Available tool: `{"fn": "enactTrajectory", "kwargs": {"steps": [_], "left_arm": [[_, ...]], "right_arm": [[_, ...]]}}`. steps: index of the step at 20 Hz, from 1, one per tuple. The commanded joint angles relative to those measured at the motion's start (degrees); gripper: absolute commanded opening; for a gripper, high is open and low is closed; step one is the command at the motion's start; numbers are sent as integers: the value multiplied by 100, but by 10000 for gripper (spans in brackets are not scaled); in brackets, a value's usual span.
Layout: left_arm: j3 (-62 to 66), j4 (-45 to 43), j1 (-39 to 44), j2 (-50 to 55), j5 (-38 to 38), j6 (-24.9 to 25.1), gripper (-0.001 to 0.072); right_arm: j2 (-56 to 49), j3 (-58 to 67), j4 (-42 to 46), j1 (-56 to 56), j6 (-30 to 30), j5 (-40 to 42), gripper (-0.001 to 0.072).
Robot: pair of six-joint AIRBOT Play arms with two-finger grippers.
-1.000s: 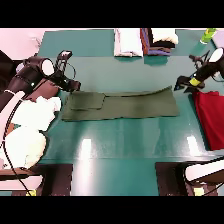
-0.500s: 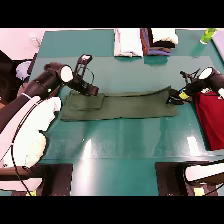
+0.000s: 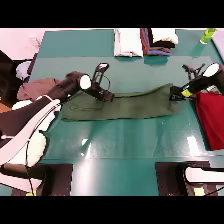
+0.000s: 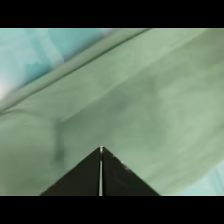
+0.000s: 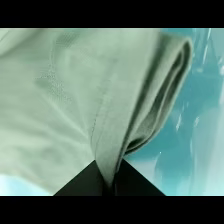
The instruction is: Fold the shirts.
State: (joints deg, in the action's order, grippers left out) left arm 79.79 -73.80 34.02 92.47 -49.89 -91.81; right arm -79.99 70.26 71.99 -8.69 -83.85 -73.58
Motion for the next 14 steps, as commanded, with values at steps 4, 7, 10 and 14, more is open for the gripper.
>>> {"fn": "enactTrajectory", "kwargs": {"steps": [4,7,10,14], "left_arm": [[732,562,433,863,76,389,24],[776,741,496,1069,61,400,24],[774,981,522,1169,76,645,24],[872,951,487,1156,42,636,24]], "right_arm": [[798,1231,-57,745,-385,-782,21],[852,1947,-70,1137,-632,-931,22],[817,2452,-363,1449,-739,-988,22],[527,2955,-494,1821,-909,-1209,22]]}}
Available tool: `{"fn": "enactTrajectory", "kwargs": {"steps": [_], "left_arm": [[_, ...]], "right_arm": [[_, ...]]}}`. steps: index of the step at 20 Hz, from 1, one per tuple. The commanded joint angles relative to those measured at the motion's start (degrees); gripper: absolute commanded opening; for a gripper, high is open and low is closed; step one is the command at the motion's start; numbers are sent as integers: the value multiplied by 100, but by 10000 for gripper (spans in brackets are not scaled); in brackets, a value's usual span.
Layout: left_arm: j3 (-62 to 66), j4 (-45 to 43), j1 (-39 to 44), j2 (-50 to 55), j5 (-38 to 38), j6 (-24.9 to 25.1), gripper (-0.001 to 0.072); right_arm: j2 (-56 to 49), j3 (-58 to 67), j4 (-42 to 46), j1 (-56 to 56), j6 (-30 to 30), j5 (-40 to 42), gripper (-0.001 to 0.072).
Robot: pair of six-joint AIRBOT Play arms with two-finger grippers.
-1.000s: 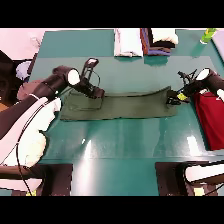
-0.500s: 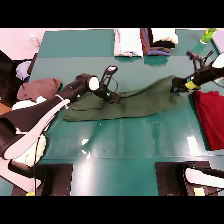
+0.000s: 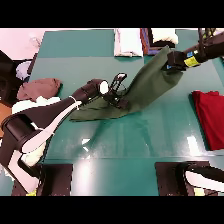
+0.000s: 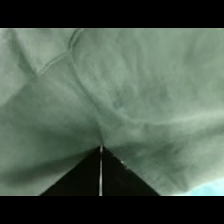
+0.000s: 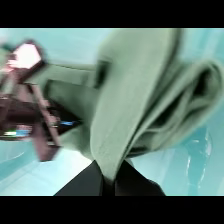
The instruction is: Fold the shirts.
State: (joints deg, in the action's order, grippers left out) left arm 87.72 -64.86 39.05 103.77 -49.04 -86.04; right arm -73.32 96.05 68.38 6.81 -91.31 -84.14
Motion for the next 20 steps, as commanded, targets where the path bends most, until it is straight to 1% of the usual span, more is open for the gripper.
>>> {"fn": "enactTrajectory", "kwargs": {"steps": [1,2,4,6,7,8,10,13,15,17,18,19,20], "left_arm": [[199,57,-72,24,-219,42,24],[341,50,-168,-7,-415,35,24],[422,-92,-435,-295,-568,-37,24],[424,-601,-809,-798,-643,-234,24],[426,-887,-1036,-1099,-710,-245,24],[426,-1147,-1255,-1399,-785,-245,24],[426,-1611,-1733,-2031,-907,-245,25],[426,-2052,-2439,-2892,-975,-240,25],[426,-2105,-2837,-3348,-1084,-238,25],[426,-2140,-3075,-3663,-1180,-238,25],[426,-2177,-3130,-3786,-1237,-229,25],[424,-2221,-3130,-3866,-1300,-195,25],[426,-2218,-3130,-3917,-1384,-197,25]], "right_arm": [[-223,476,-133,367,-227,-168,22],[-291,544,-133,463,-236,-162,22],[-343,527,-133,675,-295,-107,22],[-341,378,-138,887,-442,61,22],[-341,306,-144,1049,-531,254,22],[-341,245,-144,1241,-581,498,22],[-345,74,-181,1742,-828,1285,22],[-553,-188,-769,2479,-894,2533,22],[-1023,-81,-846,2990,-892,3014,24],[-1735,275,-850,3429,-870,3311,24],[-2153,529,-841,3635,-870,3460,35],[-2533,754,-839,3805,-820,3670,123],[-2924,1016,-846,3960,-629,3864,269]]}}
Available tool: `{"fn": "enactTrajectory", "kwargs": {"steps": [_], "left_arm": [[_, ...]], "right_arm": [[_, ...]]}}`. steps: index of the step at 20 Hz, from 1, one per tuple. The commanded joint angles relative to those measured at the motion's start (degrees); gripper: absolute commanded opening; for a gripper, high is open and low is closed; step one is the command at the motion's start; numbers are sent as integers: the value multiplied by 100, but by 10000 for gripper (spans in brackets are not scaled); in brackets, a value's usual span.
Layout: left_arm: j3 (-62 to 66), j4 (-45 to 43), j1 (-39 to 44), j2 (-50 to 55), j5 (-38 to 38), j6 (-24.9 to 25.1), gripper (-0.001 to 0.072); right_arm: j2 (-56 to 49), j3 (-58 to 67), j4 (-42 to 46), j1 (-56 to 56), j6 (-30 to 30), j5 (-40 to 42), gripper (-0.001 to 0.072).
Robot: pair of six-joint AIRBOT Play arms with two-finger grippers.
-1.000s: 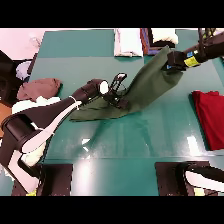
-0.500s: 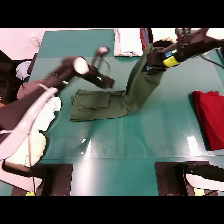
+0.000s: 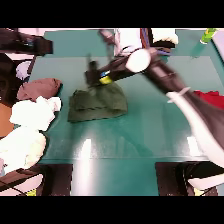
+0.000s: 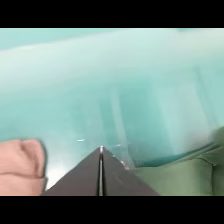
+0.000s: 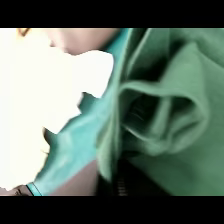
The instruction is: Fold the shirts.
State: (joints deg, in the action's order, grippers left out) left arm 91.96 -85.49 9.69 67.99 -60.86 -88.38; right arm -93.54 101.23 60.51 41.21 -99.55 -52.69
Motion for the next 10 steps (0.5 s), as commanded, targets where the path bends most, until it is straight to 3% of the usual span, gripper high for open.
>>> {"fn": "enactTrajectory", "kwargs": {"steps": [1,5,10], "left_arm": [[2,-153,-192,-343,-315,35,25],[-2,-155,-195,-343,-667,42,25],[-4,-83,-144,-343,-914,37,25]], "right_arm": [[-1239,793,-61,640,262,802,393],[-1602,1604,197,704,428,98,410],[-387,306,1867,-212,238,-1508,410]]}}
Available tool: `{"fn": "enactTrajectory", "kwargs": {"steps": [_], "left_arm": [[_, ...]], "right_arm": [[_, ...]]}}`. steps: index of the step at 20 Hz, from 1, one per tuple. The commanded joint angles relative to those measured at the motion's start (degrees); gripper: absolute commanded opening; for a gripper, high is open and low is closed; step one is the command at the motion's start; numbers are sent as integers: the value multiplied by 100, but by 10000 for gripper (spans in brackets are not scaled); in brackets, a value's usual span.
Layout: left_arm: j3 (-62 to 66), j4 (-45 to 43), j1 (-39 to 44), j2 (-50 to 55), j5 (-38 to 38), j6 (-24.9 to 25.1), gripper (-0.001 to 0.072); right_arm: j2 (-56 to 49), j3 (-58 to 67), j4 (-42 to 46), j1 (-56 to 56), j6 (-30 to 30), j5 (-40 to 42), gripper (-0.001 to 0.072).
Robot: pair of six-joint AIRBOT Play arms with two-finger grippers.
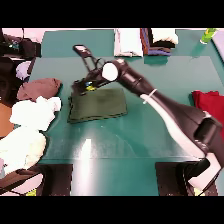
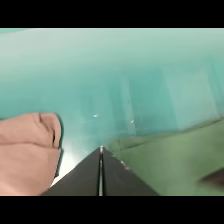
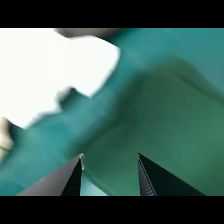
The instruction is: Fold the shirts.
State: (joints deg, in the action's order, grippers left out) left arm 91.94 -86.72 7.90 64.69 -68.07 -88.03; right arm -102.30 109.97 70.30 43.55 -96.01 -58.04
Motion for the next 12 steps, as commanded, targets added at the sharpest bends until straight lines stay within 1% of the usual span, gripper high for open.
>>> {"fn": "enactTrajectory", "kwargs": {"steps": [1,2,3,4,6,8,9,12], "left_arm": [[-13,136,39,-13,-190,2,25],[-13,258,39,-11,-186,2,25],[-13,354,39,-11,-168,2,25],[-15,437,39,-11,-131,4,25],[-13,503,39,-11,-92,4,25],[-15,505,39,-11,-94,7,25],[-15,505,39,-11,-98,7,25],[-15,505,39,-11,-177,7,25]], "right_arm": [[702,-905,1102,-719,-243,-1298,411],[885,-1259,1220,-1032,-319,-1561,464],[994,-1563,1178,-1342,-367,-1683,698],[1014,-1762,1150,-1609,-564,-1792,718],[931,-2085,752,-1982,-879,-1779,713],[688,-2199,238,-2131,-938,-1624,689],[538,-2192,37,-2118,-949,-1510,689],[155,-2083,-216,-1947,-1056,-1196,689]]}}
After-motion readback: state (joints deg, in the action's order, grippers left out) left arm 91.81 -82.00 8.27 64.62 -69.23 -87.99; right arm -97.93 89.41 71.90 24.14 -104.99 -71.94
